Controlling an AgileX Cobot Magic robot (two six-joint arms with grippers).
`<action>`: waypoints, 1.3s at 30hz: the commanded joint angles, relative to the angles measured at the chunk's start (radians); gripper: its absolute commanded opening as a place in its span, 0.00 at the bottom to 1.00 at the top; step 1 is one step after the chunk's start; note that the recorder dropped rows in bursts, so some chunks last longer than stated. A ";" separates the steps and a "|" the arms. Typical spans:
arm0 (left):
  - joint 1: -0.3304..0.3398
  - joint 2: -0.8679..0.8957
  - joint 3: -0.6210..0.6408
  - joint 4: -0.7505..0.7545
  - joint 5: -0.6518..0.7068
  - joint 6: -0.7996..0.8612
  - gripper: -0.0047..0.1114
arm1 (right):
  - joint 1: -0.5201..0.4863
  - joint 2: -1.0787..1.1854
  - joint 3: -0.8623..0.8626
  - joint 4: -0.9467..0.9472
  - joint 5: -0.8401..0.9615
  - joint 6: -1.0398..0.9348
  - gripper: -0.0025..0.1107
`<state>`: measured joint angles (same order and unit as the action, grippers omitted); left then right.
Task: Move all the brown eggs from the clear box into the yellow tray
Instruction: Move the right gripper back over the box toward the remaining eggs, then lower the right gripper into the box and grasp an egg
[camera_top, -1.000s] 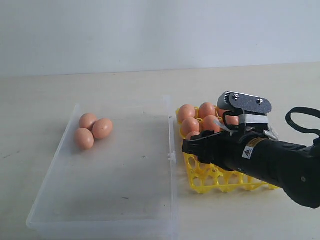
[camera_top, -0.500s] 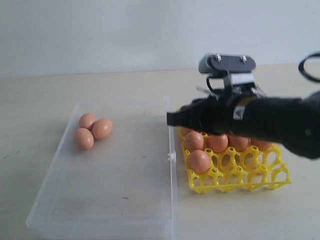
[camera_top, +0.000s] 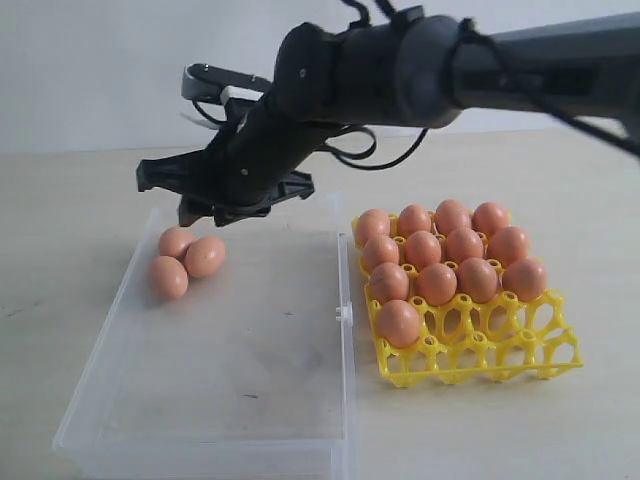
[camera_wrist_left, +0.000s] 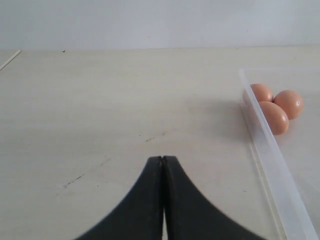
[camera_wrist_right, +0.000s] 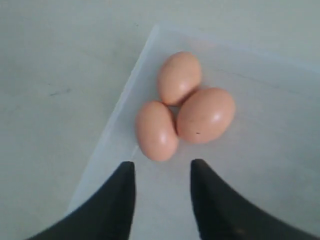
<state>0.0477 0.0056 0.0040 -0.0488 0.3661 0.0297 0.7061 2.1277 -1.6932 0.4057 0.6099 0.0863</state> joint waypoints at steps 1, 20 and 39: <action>-0.009 -0.006 -0.004 -0.006 -0.012 0.000 0.04 | 0.001 0.136 -0.142 0.091 -0.014 0.110 0.61; -0.009 -0.006 -0.004 -0.006 -0.012 0.000 0.04 | -0.024 0.340 -0.291 -0.088 -0.027 0.280 0.62; -0.009 -0.006 -0.004 -0.006 -0.012 0.000 0.04 | -0.025 0.059 -0.030 -0.273 -0.261 0.088 0.02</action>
<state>0.0477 0.0056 0.0040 -0.0488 0.3661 0.0297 0.6853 2.3093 -1.8590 0.1782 0.5114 0.2409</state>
